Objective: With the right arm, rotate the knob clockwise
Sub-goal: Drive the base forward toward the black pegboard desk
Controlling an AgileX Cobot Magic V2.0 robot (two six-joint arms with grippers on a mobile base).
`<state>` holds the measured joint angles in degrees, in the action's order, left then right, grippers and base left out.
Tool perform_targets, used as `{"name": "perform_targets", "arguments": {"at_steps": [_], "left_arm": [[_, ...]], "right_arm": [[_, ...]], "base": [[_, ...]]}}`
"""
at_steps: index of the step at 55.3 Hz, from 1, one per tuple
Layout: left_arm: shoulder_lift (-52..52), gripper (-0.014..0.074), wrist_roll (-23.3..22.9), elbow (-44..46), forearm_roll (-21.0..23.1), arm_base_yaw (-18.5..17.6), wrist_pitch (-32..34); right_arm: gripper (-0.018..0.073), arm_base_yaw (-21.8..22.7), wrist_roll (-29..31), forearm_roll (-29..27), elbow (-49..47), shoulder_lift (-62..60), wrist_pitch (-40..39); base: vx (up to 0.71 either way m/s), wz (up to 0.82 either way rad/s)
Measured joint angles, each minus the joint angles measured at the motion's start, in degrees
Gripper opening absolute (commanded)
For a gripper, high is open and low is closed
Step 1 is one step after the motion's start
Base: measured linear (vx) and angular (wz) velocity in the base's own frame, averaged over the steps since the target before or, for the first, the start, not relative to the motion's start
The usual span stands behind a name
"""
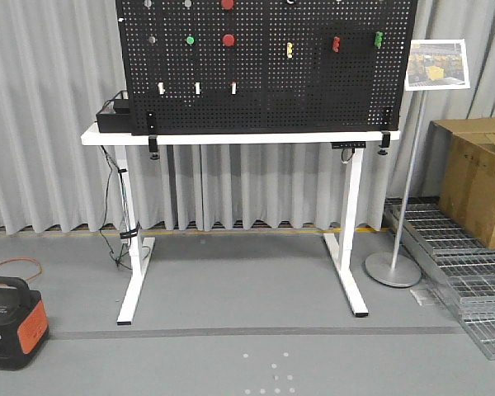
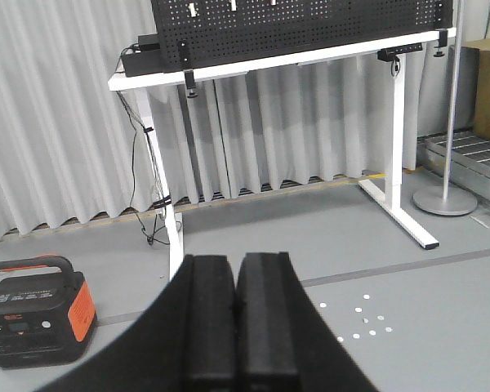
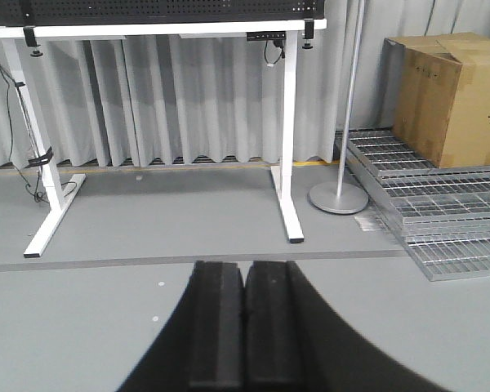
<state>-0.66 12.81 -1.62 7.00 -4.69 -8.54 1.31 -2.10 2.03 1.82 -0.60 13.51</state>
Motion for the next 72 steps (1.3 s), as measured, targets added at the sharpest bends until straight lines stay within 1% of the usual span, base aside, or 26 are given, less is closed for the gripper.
{"name": "perform_targets", "arguments": {"at_steps": [47,72], "left_arm": [[0.0,-0.0006,0.0,0.0,0.0,0.0,0.0],[0.0,-0.0006,0.0,0.0,0.0,0.0,0.0]], "right_arm": [[-0.0007,0.0,0.0,0.0,0.0,0.0,0.0],[-0.0007,0.0,0.0,0.0,0.0,0.0,0.0]], "base": [[0.01,0.0],[0.22,0.05]]}}
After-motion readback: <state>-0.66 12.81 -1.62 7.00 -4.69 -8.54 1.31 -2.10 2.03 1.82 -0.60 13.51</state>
